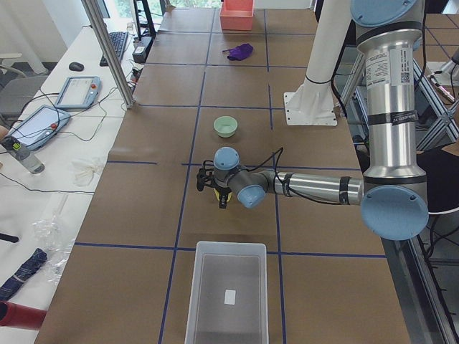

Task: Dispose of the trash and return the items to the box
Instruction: 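Reach the left gripper down to the yellow cup and grasp it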

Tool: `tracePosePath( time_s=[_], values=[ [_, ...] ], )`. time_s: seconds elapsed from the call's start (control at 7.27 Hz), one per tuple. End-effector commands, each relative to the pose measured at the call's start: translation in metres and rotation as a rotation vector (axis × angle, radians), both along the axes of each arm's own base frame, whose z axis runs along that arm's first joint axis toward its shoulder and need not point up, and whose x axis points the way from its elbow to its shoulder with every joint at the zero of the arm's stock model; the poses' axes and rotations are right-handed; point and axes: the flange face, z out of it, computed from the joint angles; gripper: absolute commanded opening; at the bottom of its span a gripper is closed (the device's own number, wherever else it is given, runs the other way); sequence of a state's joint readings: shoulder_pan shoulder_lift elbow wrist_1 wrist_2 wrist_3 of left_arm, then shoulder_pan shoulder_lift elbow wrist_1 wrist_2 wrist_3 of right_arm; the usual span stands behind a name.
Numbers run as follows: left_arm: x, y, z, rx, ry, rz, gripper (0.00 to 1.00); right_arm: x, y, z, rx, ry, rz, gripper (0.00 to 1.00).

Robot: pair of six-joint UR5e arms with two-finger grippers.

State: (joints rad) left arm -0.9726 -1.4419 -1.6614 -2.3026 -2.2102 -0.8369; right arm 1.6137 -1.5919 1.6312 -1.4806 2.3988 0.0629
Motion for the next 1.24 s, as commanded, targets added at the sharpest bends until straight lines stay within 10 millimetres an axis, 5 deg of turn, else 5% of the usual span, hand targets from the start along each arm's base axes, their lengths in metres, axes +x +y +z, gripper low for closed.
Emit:
tracePosePath(
  time_s=[0.0,0.28,0.55,0.83,1.1],
  values=[
    [0.001,-0.003,-0.004,0.017,-0.007,-0.009,0.00,0.000,0.000,-0.007,0.011,-0.003,0.001,1.00],
    [-0.003,-0.004,-0.033,0.032,0.010,-0.014,0.00,0.000,0.000,-0.013,0.014,0.004,0.004,1.00],
    [-0.029,-0.009,-0.083,-0.005,-0.019,-0.056,0.00,-0.006,-0.006,-0.025,0.035,-0.001,-0.007,1.00],
    [-0.085,-0.025,-0.096,0.053,-0.086,-0.059,0.00,-0.031,-0.006,-0.019,0.021,-0.029,-0.052,1.00],
    [-0.150,-0.080,-0.153,0.116,-0.177,-0.056,0.00,-0.077,-0.005,-0.050,-0.075,-0.090,0.002,1.00]
  ],
)
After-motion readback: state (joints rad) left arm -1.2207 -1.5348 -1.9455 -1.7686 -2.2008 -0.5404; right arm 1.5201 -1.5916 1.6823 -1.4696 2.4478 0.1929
